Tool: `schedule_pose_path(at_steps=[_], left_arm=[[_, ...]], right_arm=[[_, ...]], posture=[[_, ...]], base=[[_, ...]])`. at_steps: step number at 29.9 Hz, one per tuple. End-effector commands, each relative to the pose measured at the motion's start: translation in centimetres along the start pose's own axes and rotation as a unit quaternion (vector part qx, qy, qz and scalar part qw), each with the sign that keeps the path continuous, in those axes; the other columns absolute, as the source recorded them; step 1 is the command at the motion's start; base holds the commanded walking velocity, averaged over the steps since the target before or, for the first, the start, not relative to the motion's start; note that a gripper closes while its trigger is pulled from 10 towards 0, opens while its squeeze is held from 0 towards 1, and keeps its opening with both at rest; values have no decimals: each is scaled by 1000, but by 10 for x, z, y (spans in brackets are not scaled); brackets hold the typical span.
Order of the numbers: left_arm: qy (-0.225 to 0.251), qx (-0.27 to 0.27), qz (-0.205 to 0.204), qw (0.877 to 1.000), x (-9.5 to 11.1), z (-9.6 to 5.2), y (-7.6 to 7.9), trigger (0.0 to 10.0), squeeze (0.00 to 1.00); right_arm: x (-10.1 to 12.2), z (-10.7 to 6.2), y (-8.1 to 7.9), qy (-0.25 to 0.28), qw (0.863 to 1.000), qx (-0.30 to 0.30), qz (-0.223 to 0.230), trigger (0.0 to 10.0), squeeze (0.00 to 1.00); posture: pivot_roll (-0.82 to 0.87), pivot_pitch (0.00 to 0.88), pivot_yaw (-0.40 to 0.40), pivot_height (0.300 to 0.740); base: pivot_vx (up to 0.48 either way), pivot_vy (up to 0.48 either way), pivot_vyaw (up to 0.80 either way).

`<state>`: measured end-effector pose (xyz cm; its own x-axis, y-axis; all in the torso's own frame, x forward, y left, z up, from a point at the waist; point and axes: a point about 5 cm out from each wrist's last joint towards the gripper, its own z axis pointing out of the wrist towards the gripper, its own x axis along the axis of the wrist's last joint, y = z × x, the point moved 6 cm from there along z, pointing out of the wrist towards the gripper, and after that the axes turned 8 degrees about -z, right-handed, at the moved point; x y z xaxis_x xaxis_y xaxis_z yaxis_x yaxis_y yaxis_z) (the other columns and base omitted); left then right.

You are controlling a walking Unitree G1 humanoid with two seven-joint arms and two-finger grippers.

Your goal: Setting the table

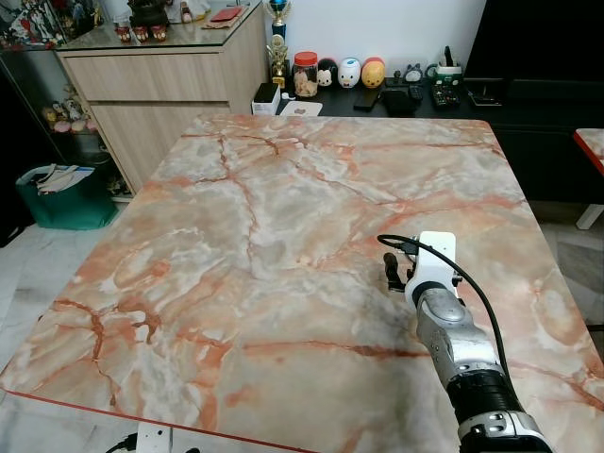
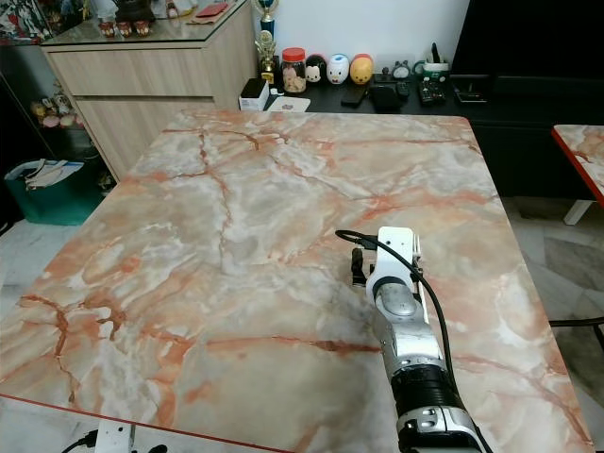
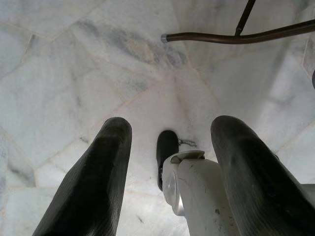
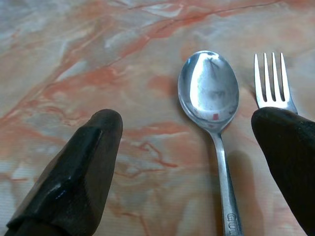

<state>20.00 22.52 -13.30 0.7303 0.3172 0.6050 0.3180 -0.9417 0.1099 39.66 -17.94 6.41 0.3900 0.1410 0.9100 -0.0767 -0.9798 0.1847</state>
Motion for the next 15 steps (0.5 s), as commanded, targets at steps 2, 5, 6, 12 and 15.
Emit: schedule_pose_path(at_steps=[2, 5, 6, 12, 15], left_arm=[[-11, 7, -3, 1000, -6, -1, -4, 10000, 0], [-11, 7, -2, 1000, -6, -1, -4, 10000, 0], [-11, 6, -2, 1000, -6, -1, -4, 10000, 0], [-11, 3, 9, 1000, -6, -1, -4, 10000, 0], [-11, 3, 9, 1000, -5, -1, -4, 10000, 0]], right_arm=[[-3, 0, 6, -10, 1000, -13, -2, 10000, 0], [-6, -1, 9, -15, 1000, -22, -1, 10000, 0], [-8, -1, 10, -19, 1000, -25, 2, 10000, 0], [-15, -1, 8, -34, 999, -23, 16, 10000, 0], [-19, -1, 6, -40, 999, -18, 17, 10000, 0]], posture=[[-94, 0, 55, 740], [-96, 0, 56, 740], [-96, 0, 56, 740], [-94, 0, 56, 740], [-92, 0, 54, 740]], base=[[0, 0, 0], [0, 0, 0], [0, 0, 0], [0, 0, 0], [0, 0, 0]])
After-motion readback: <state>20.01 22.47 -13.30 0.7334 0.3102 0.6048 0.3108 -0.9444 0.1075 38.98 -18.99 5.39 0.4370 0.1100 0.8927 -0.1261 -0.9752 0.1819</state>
